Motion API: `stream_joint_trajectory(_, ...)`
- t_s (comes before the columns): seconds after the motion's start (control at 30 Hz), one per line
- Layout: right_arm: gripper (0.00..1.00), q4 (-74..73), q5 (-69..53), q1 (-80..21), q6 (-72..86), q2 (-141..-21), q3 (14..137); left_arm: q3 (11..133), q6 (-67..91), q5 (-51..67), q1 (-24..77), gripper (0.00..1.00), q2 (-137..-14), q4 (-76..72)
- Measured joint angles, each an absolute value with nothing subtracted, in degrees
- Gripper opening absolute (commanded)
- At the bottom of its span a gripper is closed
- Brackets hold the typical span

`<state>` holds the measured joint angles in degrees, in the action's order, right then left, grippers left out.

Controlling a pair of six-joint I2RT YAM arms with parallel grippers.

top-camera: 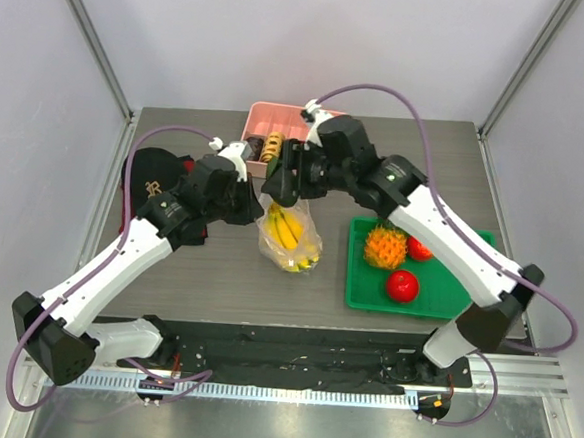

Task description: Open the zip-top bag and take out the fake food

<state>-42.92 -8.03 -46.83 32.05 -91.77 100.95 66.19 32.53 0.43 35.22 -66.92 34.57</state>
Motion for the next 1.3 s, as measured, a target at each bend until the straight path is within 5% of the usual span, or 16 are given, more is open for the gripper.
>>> stream_joint_trajectory(0.23,0.09,-42.7,1.7,-42.7,34.7,-77.5,96.2,66.8,32.6,0.9,35.2,0.00,-67.4,34.5)
stream_joint_trajectory(0.43,0.13,-47.7,10.7,-21.3,37.8,-63.2,77.9,67.2,33.0,1.3,35.2,0.00,-67.4,34.4)
stream_joint_trajectory(0.77,0.16,-55.8,13.8,1.5,37.1,-61.3,59.6,67.7,34.0,1.8,35.2,0.00,-67.4,34.3)
stream_joint_trajectory(0.97,0.33,-55.2,14.2,6.1,35.6,-60.9,51.2,68.1,34.1,1.8,35.2,0.00,-67.4,34.4)
stream_joint_trajectory(1.17,0.79,-53.7,12.5,6.1,35.0,-63.5,47.7,68.4,34.1,2.0,35.2,0.00,-67.3,34.4)
stream_joint_trajectory(1.2,0.93,-53.4,12.3,6.1,34.8,-64.0,47.7,68.4,34.1,2.1,35.2,0.00,-67.3,34.4)
stream_joint_trajectory(1.3,1.00,-52.8,11.9,6.1,33.7,-64.9,47.8,68.7,34.0,2.6,35.2,0.00,-67.3,34.4)
